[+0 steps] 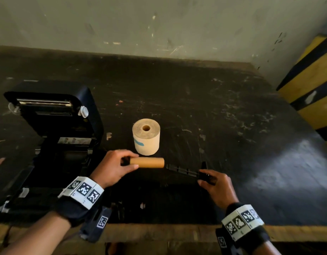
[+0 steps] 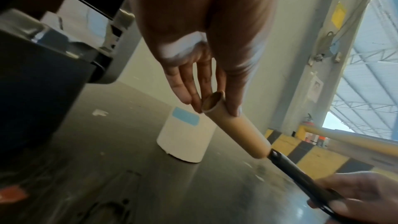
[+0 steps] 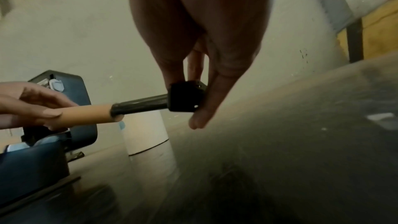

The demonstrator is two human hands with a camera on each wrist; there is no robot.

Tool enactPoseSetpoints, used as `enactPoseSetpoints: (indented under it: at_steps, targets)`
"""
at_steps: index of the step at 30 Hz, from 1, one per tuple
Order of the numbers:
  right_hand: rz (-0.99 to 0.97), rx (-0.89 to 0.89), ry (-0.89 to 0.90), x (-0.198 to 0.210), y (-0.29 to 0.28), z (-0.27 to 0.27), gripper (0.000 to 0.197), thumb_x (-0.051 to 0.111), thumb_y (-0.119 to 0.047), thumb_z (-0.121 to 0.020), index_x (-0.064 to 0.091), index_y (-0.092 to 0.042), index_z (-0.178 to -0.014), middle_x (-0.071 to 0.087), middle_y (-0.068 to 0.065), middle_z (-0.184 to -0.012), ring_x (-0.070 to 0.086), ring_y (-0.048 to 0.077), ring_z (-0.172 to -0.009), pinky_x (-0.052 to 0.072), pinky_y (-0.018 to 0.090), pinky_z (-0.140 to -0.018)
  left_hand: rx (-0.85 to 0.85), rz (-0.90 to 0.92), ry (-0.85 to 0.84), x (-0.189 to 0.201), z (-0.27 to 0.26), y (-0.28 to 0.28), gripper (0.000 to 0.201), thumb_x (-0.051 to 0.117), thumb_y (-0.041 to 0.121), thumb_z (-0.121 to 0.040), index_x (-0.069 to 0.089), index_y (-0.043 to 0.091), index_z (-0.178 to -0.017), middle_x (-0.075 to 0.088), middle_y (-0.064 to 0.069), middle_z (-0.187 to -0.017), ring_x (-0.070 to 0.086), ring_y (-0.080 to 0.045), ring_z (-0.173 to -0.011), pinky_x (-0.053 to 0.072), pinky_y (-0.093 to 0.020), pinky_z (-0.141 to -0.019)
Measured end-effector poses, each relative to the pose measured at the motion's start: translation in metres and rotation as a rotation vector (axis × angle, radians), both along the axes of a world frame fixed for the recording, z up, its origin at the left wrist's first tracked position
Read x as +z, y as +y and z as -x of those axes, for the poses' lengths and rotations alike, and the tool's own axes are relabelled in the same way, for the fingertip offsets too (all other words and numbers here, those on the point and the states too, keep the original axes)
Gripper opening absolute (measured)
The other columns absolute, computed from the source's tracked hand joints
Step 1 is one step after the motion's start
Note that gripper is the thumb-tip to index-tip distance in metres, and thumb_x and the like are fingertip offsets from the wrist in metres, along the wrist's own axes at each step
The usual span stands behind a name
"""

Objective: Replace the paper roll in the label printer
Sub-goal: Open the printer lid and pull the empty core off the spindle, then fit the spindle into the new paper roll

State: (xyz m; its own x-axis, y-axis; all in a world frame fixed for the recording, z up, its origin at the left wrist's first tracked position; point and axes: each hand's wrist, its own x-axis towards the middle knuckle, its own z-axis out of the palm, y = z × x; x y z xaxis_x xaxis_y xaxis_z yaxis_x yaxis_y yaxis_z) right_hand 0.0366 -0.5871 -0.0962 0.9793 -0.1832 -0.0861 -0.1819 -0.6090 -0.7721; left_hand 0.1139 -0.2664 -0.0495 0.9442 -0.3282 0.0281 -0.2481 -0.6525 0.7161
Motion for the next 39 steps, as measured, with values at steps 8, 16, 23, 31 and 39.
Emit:
enactPoseSetpoints:
  at_steps: [8, 16, 23, 31, 39]
  targets:
    - [0.194, 0.306, 0.07, -0.012, 0.065, 0.005, 0.036, 0.071, -0.02, -0.079, 0.066, -0.028, -0.113, 0.068, 0.0, -0.115, 0.061, 0.016, -0.109, 0.046, 0.029, -0.096, 0.062, -0.027, 0.094, -0.05, 0.012, -0.007, 0.019, 0.075, 0.015, -0.074, 0.067, 0.018, -0.091, 0.07, 0.003, -0.102, 0.063, -0.014, -0.096, 0.048, -0.032, -0.088]
    - [0.213, 0.299, 0.104, -0.019, 0.073, 0.004, 0.042, 0.069, -0.021, -0.081, 0.061, -0.028, -0.121, 0.055, 0.005, -0.129, 0.05, 0.022, -0.12, 0.039, 0.03, -0.103, 0.011, -0.099, 0.159, -0.064, 0.016, -0.011, 0.036, 0.073, 0.025, -0.075, 0.06, 0.024, -0.108, 0.06, -0.001, -0.107, 0.055, -0.016, -0.103, 0.047, -0.039, -0.092]
    - [0.179, 0.309, -0.021, 0.022, 0.06, -0.047, 0.056, 0.071, -0.024, -0.079, 0.051, -0.03, -0.131, 0.049, 0.004, -0.139, 0.044, 0.019, -0.128, 0.038, 0.037, -0.108, 0.342, 0.221, 0.267, -0.045, -0.013, -0.025, 0.059, 0.056, 0.036, -0.088, 0.033, 0.02, -0.14, 0.044, -0.011, -0.142, 0.044, -0.023, -0.127, 0.038, -0.038, -0.105]
    - [0.598, 0.622, -0.232, 0.054, 0.126, -0.131, 0.068, 0.065, -0.018, -0.082, 0.033, -0.019, -0.142, 0.036, 0.009, -0.149, 0.028, 0.029, -0.138, 0.026, 0.044, -0.111, 0.377, 0.508, 0.424, -0.048, -0.046, -0.036, 0.051, 0.038, 0.039, -0.095, 0.026, 0.022, -0.142, 0.032, -0.006, -0.15, 0.03, -0.019, -0.136, 0.022, -0.035, -0.113]
    - [0.627, 0.636, -0.228, 0.054, 0.128, -0.149, 0.082, 0.061, -0.02, -0.086, 0.009, -0.026, -0.148, 0.05, 0.011, -0.137, 0.038, 0.029, -0.129, 0.04, 0.048, -0.1, 0.335, 0.519, 0.356, -0.058, -0.052, -0.039, 0.042, 0.038, 0.037, -0.096, 0.036, 0.03, -0.137, 0.038, 0.004, -0.147, 0.035, -0.013, -0.133, 0.025, -0.038, -0.114]
